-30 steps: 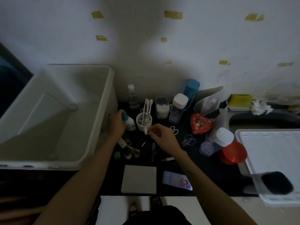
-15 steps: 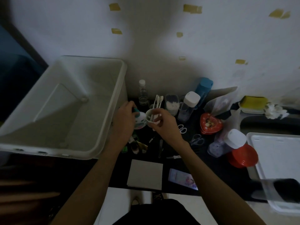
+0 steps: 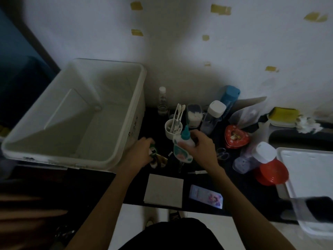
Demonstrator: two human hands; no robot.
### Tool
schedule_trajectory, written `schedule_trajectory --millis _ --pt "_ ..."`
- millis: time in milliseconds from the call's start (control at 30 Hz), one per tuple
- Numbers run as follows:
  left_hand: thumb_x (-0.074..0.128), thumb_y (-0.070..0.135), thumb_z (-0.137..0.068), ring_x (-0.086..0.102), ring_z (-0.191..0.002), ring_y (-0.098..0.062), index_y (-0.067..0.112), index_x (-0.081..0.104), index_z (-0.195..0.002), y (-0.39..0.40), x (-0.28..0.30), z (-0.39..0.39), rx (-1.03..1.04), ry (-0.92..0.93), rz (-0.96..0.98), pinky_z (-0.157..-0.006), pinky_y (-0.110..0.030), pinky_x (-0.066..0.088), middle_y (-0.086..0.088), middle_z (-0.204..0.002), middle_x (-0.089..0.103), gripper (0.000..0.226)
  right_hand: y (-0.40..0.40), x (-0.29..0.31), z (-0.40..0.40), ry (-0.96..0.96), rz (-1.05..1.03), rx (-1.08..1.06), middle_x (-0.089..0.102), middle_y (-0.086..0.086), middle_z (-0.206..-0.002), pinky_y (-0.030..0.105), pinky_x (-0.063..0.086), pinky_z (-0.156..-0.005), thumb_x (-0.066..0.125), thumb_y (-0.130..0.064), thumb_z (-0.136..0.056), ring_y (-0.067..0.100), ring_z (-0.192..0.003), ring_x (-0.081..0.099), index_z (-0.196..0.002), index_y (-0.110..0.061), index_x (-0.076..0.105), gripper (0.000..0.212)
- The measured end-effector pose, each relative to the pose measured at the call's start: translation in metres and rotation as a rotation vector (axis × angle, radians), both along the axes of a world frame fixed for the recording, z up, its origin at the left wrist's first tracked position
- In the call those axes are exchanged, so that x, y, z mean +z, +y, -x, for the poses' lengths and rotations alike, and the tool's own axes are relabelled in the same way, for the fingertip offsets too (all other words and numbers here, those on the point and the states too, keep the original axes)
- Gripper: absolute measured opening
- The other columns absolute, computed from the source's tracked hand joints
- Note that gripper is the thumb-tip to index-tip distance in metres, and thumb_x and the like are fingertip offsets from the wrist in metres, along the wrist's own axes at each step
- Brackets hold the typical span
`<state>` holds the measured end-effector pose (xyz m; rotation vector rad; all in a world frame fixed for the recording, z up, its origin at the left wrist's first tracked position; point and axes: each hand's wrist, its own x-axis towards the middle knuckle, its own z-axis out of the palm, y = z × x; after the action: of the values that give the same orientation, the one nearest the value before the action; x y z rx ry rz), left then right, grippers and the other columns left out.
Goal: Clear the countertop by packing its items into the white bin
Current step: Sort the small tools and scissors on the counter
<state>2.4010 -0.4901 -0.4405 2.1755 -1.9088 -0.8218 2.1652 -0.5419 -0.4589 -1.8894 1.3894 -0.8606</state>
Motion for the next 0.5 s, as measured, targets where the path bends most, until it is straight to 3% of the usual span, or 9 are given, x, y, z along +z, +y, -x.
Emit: schedule_trajectory --millis 133,233,333,433,500 --pt "0.088 0.024 -0.065 0.056 -0.112 -0.018 0.027 0.057 -0.126 0.014 -0.045 0.006 0.002 0.182 0.039 -0.089 -0.033 0.051 0.001 -0.123 0.056 0.069 0.013 -0.02 0.01 0.037 -0.151 0.071 0.066 -0.011 -0.1 0.024 0.054 -0.066 0.078 -0.047 -0.075 0.0 -0.084 0.062 -0.107 -0.028 0.064 0.04" --pt "0.087 0.034 -0.068 0.061 -0.103 -0.013 0.031 0.065 -0.114 0.018 -0.062 0.009 0.021 0.237 0.101 -0.086 -0.037 0.054 0.006 -0.113 0.061 0.051 0.02 -0.024 0.012 0.074 -0.198 0.144 0.065 -0.013 -0.098 0.019 0.052 -0.065 0.082 -0.044 -0.073 -0.001 -0.081 0.062 -0.107 -0.029 0.064 0.041" --pt "0.082 0.028 -0.074 0.065 -0.095 -0.013 0.029 0.071 -0.1 0.02 -0.07 0.013 0.097 0.242 0.133 -0.082 -0.036 0.056 0.007 -0.105 0.068 0.028 0.024 -0.025 0.008 0.109 -0.237 0.18 0.063 -0.017 -0.094 0.01 0.046 -0.063 0.084 -0.043 -0.071 -0.005 -0.077 0.059 -0.107 -0.029 0.064 0.043" --pt "0.077 0.024 -0.081 0.064 -0.093 -0.012 0.021 0.073 -0.104 0.021 -0.076 0.017 0.191 0.244 0.153 -0.078 -0.026 0.053 0.006 -0.102 0.069 0.024 0.026 -0.028 0.001 0.112 -0.239 0.203 0.062 -0.018 -0.092 0.008 0.041 -0.062 0.083 -0.045 -0.071 -0.01 -0.075 0.057 -0.104 -0.031 0.063 0.041" --pt "0.076 0.026 -0.082 0.065 -0.092 -0.012 0.016 0.071 -0.11 0.022 -0.081 0.019 0.249 0.269 0.179 -0.078 -0.028 0.055 0.003 -0.104 0.069 0.03 0.027 -0.031 -0.005 0.129 -0.228 0.187 0.061 -0.017 -0.091 0.009 0.039 -0.062 0.082 -0.046 -0.073 -0.009 -0.075 0.055 -0.104 -0.031 0.062 0.04"
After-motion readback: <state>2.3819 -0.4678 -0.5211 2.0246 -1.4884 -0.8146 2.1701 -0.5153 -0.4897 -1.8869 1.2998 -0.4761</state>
